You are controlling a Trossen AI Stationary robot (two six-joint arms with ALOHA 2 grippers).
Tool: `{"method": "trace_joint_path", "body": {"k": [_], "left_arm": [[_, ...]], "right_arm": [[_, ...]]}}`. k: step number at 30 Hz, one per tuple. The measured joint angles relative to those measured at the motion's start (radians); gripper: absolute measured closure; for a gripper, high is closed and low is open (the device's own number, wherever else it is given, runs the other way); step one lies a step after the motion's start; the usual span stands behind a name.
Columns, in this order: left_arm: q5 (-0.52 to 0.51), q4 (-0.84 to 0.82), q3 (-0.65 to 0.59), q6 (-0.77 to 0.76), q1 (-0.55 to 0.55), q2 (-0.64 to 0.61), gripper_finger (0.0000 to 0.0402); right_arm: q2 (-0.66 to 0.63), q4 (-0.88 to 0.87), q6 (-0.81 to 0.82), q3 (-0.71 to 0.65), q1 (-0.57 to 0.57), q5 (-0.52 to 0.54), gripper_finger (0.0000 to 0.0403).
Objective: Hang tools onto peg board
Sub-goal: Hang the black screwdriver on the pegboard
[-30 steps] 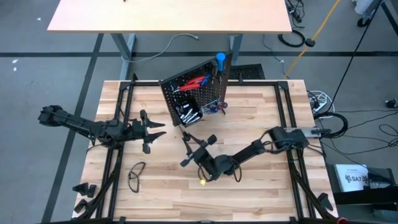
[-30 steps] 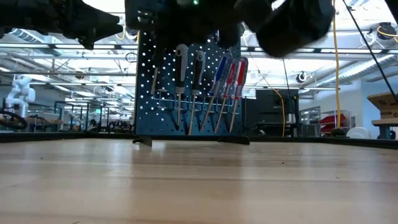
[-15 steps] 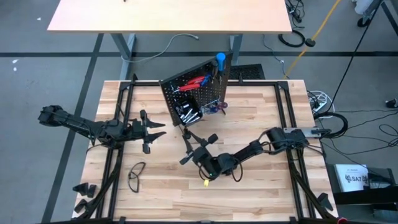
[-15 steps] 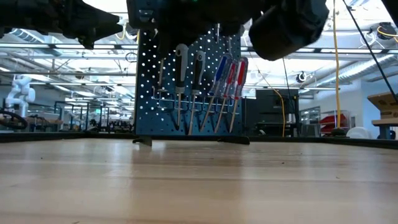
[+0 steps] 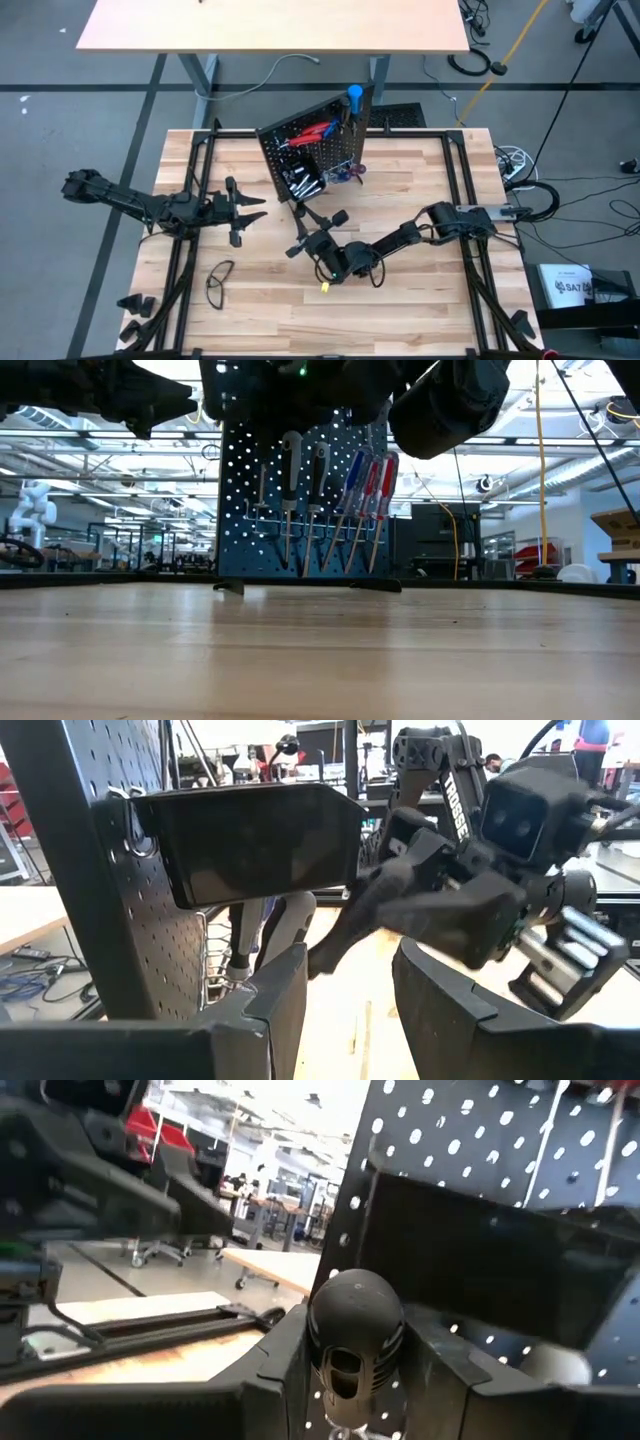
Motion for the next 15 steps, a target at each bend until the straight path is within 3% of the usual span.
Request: {"method": "trace_joint_path", "body": {"k": [7,15], "left_arm": [[0.0,0.0,0.0,0.0,0.0,0.0,0.025],[0.0,0.0,0.0,0.002,0.0,0.0,0.025]], "right_arm": [[0.0,-0.107,0.117,0.0,-0.015,0.019,0.0293],[0.0,-0.072,0.052,0.036,-0.018,0.148,0.0293]]}}
